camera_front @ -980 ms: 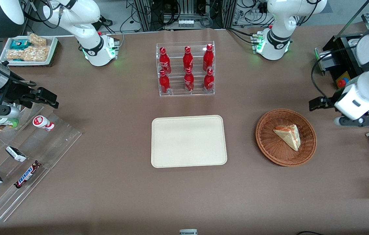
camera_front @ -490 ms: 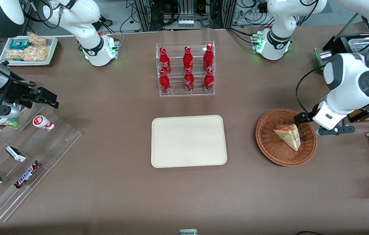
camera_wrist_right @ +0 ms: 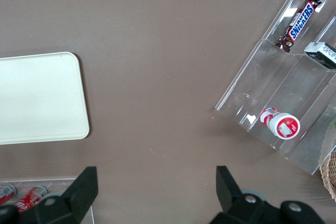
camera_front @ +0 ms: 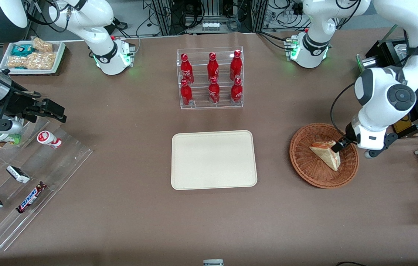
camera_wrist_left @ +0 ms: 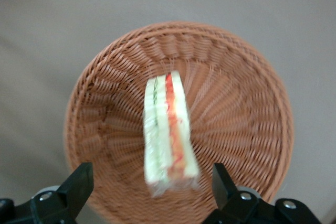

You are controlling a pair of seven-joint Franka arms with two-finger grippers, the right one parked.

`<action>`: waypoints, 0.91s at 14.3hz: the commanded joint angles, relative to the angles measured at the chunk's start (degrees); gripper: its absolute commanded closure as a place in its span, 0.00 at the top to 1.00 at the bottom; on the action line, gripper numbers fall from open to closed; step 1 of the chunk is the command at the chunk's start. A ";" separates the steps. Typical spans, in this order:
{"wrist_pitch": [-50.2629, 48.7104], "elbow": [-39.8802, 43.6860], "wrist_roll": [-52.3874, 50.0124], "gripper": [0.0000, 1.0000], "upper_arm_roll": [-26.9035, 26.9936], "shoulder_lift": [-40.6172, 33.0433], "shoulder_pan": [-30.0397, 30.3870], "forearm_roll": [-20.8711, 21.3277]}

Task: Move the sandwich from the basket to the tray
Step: 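Lower the left gripper and close it on the wrapped sandwich, then lift the sandwich and carry it over the cream tray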

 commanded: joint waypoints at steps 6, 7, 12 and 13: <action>5.47 0.20 -10.84 0.78 -1.11 7.48 -0.15 -0.12; 5.04 0.02 -10.84 0.44 -1.11 7.48 -0.15 -0.12; 0.30 3.00 -10.05 0.00 -3.29 6.16 -0.15 0.67; -1.28 4.75 -10.23 0.00 -3.83 6.16 -0.15 0.32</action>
